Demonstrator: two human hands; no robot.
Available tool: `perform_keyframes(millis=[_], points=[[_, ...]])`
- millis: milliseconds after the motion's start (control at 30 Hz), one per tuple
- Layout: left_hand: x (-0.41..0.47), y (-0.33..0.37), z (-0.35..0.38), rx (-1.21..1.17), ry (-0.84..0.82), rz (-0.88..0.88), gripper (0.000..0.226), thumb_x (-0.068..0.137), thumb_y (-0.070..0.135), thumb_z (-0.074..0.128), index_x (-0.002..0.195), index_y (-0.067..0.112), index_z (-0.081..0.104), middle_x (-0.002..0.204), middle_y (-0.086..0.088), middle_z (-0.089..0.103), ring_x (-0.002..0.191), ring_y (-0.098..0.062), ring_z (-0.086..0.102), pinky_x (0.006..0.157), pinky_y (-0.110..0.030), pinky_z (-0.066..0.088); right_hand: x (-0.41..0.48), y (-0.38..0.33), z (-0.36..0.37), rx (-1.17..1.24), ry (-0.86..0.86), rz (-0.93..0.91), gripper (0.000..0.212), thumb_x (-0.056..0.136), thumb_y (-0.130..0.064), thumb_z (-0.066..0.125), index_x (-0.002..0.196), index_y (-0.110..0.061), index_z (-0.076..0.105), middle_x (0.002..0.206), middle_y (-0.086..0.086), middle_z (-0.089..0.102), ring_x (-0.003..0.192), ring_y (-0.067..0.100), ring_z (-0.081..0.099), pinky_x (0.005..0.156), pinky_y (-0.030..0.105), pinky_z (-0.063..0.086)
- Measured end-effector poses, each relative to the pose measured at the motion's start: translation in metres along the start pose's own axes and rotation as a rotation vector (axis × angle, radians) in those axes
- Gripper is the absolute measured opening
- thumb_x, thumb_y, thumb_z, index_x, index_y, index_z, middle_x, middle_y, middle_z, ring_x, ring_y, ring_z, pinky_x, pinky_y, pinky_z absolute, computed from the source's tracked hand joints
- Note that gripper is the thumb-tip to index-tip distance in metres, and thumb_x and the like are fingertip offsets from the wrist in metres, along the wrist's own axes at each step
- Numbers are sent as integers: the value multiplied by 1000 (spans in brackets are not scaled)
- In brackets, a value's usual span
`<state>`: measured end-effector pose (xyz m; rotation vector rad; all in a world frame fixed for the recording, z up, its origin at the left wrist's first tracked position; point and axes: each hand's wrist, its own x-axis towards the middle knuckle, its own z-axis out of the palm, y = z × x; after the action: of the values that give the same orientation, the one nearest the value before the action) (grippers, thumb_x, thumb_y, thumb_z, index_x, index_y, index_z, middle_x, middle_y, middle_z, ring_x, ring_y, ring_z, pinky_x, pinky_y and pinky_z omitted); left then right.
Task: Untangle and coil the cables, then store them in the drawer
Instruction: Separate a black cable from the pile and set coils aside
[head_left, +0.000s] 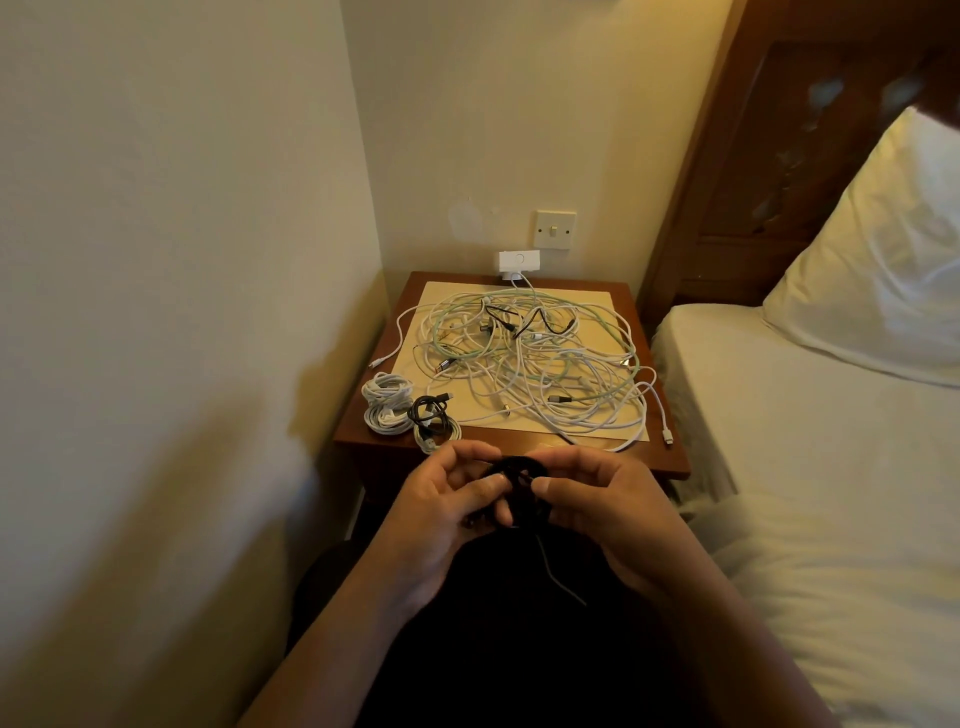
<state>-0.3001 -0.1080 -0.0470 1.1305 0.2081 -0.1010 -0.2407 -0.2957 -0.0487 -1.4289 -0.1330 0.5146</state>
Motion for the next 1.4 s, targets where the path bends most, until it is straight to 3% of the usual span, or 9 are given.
perform_keyframes(millis=[133,367,533,733,900,1033,1200,1300,1400], points=[[-1,1,-8,136,34,-12,27,88,-6,66,112,6,70,97,-16,73,88,-25,71,78,-34,60,1,2,-4,-78,-12,-3,25,89,3,71,103,-17,79,103,11,78,96,25,74,86,38,56],[8,-7,-10,-149,54,-66,28,76,0,70,99,14,78,98,-13,73,73,-18,70,72,-35,58,8,4,1,-5,-86,118,21,99,-8,62,120,-9,66,103,14,77,94,23,75,75,33,59],[17,-15,-10,-348,112,-81,35,77,-3,67,109,10,72,102,-16,73,74,-19,71,67,-33,61,18,8,-2,161,-83,101,32,88,-6,70,120,-5,71,112,19,76,103,27,75,79,32,60],[18,-18,-11,184,339,104,28,91,-5,67,108,15,77,101,-4,78,90,-20,76,77,-30,61,29,13,5,-90,23,42,28,90,0,72,115,-11,74,103,8,80,99,24,77,80,34,61],[28,-16,-24,248,353,100,26,91,-2,68,108,16,76,97,-5,78,89,-20,76,76,-30,61,45,11,12,-357,32,-29,28,90,-5,75,113,-22,76,100,-4,80,96,12,76,91,39,62],[39,-21,-36,700,454,337,26,89,6,74,101,28,78,93,11,77,89,-6,74,78,-21,59,58,7,17,-498,-4,-80,32,89,-4,76,113,-26,77,102,-10,79,97,4,74,92,33,61],[57,-12,-47,170,356,60,24,89,-4,69,105,12,76,98,-9,78,85,-20,75,70,-31,62,78,6,13,-423,-26,-84,29,89,-3,76,113,-20,75,101,-3,80,97,15,77,92,48,61],[71,-14,-54,365,351,152,23,92,2,70,106,20,76,100,-4,78,90,-16,75,79,-32,61,97,17,14,-379,14,-65,25,87,-4,77,107,-20,76,96,2,81,92,24,78,91,57,59],[76,-17,-55,659,396,301,23,92,17,74,111,29,74,103,12,75,98,1,69,81,-13,54,119,22,15,-370,99,-64,24,86,-4,77,105,-19,76,93,1,81,89,21,78,91,52,61]])
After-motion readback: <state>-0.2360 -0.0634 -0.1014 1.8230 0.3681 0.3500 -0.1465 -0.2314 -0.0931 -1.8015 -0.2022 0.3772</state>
